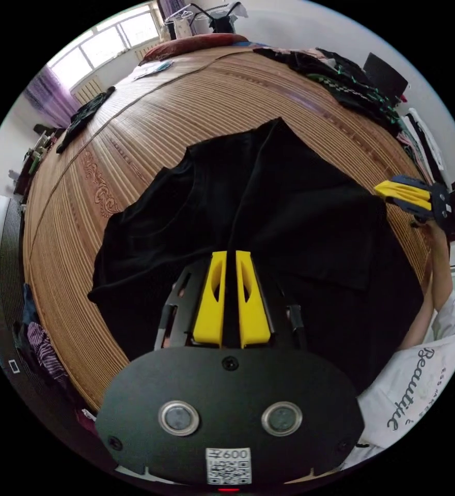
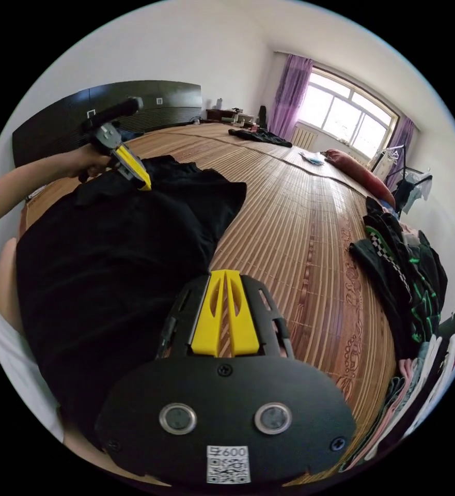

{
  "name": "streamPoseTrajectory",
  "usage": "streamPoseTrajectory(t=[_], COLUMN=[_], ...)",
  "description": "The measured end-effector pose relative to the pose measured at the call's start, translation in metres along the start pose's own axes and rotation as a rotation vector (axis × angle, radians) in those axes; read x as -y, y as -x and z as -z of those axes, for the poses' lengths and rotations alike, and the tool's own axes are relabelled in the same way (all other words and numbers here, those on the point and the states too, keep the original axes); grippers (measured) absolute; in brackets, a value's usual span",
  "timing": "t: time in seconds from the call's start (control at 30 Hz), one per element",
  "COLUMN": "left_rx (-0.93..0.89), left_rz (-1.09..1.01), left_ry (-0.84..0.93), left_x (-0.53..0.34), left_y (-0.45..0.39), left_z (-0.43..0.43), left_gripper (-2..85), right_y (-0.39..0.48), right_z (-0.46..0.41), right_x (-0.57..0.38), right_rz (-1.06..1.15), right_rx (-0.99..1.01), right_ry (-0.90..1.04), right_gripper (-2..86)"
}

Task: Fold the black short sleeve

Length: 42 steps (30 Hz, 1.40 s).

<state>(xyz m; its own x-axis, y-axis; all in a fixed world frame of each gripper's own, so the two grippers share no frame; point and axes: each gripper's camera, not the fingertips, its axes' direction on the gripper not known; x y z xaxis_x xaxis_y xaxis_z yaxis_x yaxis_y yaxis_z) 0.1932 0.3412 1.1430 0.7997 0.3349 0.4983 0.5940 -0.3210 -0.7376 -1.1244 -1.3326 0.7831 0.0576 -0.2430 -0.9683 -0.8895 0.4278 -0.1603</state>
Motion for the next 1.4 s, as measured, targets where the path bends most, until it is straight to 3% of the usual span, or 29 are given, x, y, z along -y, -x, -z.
streamPoseTrajectory(t=[0.2,0.33,0.5,0.57,0.6,0.8,0.93,1.03,1.1,1.13,1.17,1.23,1.3,1.4], left_rx=[0.089,0.026,-0.165,-0.016,-0.012,-0.056,-0.144,-0.217,-0.245,-0.222,-0.2,-0.215,-0.272,-0.166], left_rz=[0.147,0.045,-0.135,-0.19,-0.18,-0.097,-0.059,-0.179,-0.216,-0.217,-0.23,-0.125,-0.07,0.041], left_ry=[-0.156,-0.249,-0.179,-0.058,-0.082,-0.095,-0.266,-0.21,-0.157,-0.108,-0.185,-0.177,-0.283,-0.384], left_x=[-0.032,0.001,0.064,0.072,0.069,0.031,-0.047,-0.118,-0.152,-0.167,-0.184,-0.204,-0.246,-0.353], left_y=[-0.002,-0.028,-0.087,-0.107,-0.107,-0.089,-0.089,-0.125,-0.141,-0.147,-0.148,-0.135,-0.122,-0.105], left_z=[0.054,0.071,0.043,0.017,0.019,0.051,0.119,0.136,0.13,0.118,0.121,0.14,0.182,0.248], left_gripper=[6.3,3.1,1.2,1.0,1.0,0.7,0.6,0.9,1.0,1.2,1.4,1.8,2.5,4.3], right_y=[0.013,0.056,0.086,0.089,0.088,0.013,-0.006,0.018,0.041,0.058,0.071,0.077,0.085,0.101], right_z=[0.026,-0.005,-0.005,0.003,0.005,0.021,0.06,0.085,0.077,0.056,0.042,0.058,0.086,0.16], right_x=[-0.007,0.008,0.001,-0.006,-0.006,-0.005,-0.025,-0.022,-0.014,-0.01,-0.013,-0.016,-0.027,-0.062], right_rz=[-0.027,0.131,0.215,0.239,0.235,-0.159,-0.288,-0.232,-0.158,-0.109,-0.065,-0.051,-0.032,0.001], right_rx=[0.02,-0.014,-0.108,-0.106,-0.098,0.265,0.204,0.281,0.299,0.253,0.205,0.174,0.113,0.029], right_ry=[-0.172,0.046,0.06,0.058,0.067,0.154,0.06,-0.104,-0.048,0.093,0.158,0.124,0.06,-0.08], right_gripper=[-0.8,-0.9,-0.8,-0.8,-0.8,0.8,2.0,1.9,1.5,1.1,0.5,-0.3,-0.6,-0.6])
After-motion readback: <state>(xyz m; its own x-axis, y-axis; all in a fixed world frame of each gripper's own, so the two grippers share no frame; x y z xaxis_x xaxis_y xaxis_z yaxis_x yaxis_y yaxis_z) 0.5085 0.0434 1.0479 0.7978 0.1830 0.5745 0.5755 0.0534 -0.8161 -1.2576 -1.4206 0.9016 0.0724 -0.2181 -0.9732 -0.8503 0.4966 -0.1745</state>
